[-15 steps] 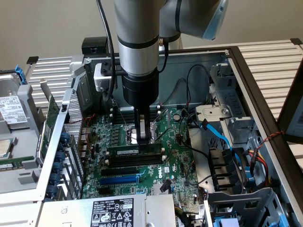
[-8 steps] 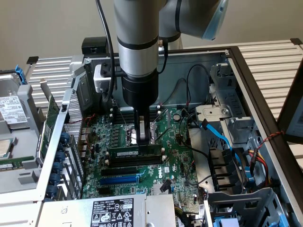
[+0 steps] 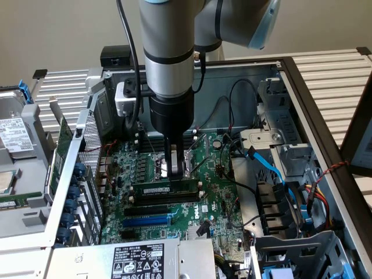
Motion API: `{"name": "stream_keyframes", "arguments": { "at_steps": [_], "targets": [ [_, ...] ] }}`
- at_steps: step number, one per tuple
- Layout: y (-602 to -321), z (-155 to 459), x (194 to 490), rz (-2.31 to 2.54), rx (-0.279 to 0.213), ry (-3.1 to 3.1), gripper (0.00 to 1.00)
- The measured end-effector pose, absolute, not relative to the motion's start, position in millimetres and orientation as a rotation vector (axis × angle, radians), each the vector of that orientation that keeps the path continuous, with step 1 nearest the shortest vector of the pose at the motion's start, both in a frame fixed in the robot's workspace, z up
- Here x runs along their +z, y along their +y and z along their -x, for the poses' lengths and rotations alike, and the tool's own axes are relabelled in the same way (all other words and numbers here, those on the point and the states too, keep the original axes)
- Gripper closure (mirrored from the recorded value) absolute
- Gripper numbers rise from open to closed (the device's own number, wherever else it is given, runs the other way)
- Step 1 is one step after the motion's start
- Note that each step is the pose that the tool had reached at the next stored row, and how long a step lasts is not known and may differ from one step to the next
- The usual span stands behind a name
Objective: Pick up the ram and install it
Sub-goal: 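Insert the ram into the slot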
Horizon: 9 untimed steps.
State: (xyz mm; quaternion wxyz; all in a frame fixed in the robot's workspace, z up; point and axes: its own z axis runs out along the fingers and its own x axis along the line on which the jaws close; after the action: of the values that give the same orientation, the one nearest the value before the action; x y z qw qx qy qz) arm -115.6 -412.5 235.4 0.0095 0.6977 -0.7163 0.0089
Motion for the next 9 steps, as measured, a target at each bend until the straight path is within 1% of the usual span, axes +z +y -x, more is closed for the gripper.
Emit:
{"name": "stream_keyframes", "arguments": {
  "at_steps": [9],
  "targets": [
    [-412.0, 118.1, 233.8, -2.178, 0.037, -2.246, 0.87]
  ]
}}
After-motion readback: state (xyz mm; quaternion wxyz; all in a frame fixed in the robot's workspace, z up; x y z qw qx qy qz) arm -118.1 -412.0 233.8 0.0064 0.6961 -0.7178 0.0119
